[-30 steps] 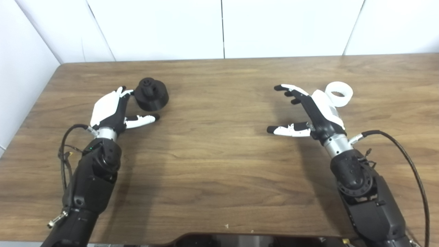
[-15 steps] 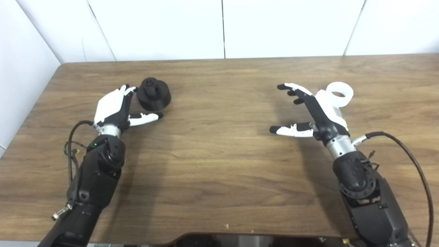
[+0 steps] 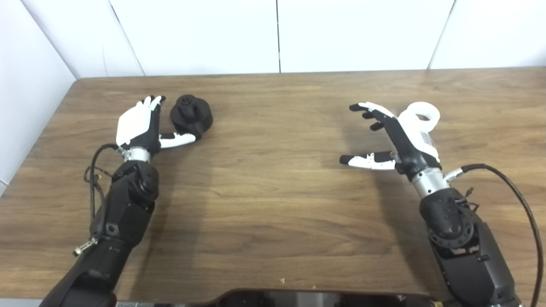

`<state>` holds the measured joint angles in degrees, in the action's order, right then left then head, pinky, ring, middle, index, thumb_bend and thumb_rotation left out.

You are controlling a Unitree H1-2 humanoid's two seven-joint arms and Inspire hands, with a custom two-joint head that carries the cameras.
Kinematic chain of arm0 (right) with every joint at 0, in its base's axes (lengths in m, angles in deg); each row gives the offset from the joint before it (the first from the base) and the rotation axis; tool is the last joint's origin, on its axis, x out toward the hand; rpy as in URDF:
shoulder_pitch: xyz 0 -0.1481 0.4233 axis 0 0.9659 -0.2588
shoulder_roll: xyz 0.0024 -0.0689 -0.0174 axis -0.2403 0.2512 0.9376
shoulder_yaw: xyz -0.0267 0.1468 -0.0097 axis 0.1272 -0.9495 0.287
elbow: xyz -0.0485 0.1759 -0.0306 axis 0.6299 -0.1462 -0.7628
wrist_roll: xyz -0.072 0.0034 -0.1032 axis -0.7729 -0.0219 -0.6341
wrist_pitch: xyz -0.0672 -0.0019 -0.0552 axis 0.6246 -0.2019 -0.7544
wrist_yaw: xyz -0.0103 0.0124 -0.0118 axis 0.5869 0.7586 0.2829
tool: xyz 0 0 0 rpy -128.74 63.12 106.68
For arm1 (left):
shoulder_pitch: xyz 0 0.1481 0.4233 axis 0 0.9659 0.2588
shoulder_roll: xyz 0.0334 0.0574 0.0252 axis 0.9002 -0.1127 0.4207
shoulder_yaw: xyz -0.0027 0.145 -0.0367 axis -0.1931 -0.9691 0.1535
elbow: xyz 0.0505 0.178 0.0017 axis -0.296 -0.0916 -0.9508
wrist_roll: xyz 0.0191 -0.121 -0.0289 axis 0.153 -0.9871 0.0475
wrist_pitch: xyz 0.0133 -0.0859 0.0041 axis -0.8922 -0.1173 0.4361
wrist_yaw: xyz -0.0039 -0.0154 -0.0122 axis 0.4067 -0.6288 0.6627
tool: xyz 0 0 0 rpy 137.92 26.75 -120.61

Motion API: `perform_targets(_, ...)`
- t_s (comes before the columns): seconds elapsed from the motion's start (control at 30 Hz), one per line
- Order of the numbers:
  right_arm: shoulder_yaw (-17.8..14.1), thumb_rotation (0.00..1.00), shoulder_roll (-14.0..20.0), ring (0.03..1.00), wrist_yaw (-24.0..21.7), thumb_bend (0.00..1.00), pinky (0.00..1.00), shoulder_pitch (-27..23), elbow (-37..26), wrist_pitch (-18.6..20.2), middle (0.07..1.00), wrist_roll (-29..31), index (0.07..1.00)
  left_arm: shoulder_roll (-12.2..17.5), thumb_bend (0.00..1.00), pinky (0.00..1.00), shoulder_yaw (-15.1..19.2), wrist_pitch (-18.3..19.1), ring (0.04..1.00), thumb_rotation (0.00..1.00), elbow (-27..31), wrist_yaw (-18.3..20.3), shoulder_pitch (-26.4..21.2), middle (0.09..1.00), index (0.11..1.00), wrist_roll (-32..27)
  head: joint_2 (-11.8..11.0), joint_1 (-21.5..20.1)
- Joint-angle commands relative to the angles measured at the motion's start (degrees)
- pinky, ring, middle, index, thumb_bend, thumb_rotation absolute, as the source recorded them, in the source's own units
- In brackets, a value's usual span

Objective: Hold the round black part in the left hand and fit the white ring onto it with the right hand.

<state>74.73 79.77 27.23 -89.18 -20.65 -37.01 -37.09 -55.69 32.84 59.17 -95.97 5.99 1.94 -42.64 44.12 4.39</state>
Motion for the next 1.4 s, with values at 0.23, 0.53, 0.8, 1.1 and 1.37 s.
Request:
perform_targets(0.23, -0.8, 0.29, 0.5, 0.797, 0.3, 0.79, 0.67, -1.0, -2.9, -0.2, 0.867, 0.2, 0.806, 0.1, 1.0, 1.0, 0.8, -5.7, 1.0, 0.35, -0.9, -1.2, -3.9, 1.0, 0.727, -5.1, 0.4, -0.1)
perform_targets(0.53, -1.0, 0.27, 0.2, 0.798, 0.3, 0.79, 0.67, -0.6, -3.1, -0.1, 0.867, 0.5, 0.805, 0.5, 0.96, 1.0, 0.7, -6.8, 1.0, 0.29, 0.7, 0.1, -2.8, 1.0, 0.638, -7.0, 0.7, 0.0)
perform_targets(0.8, -0.9, 0.27, 0.1, 0.793, 0.6, 0.78, 0.66, -0.2, -3.3, -0.1, 0.866, -0.1, 0.804, 0.3, 0.92, 1.0, 0.9, -6.9, 1.0, 0.26, 1.5, 0.3, -2.4, 1.0, 0.59, -8.0, 1.0, 0.0)
perform_targets(1.1, -1.4, 0.28, 0.3, 0.796, 0.6, 0.78, 0.66, 0.1, -3.7, -0.5, 0.866, -0.1, 0.806, -0.5, 0.92, 1.0, -1.5, -6.0, 1.0, 0.28, 4.8, 3.4, 0.1, 1.0, 0.612, -7.8, 1.3, -0.1)
perform_targets(1.37, -2.4, 0.29, 0.6, 0.793, 0.9, 0.78, 0.66, -0.6, -3.9, -1.1, 0.867, 0.6, 0.805, -4.0, 0.94, 1.0, -4.2, -6.6, 1.0, 0.3, 11.9, 6.8, 4.9, 1.0, 0.608, -8.9, 1.7, -0.1)
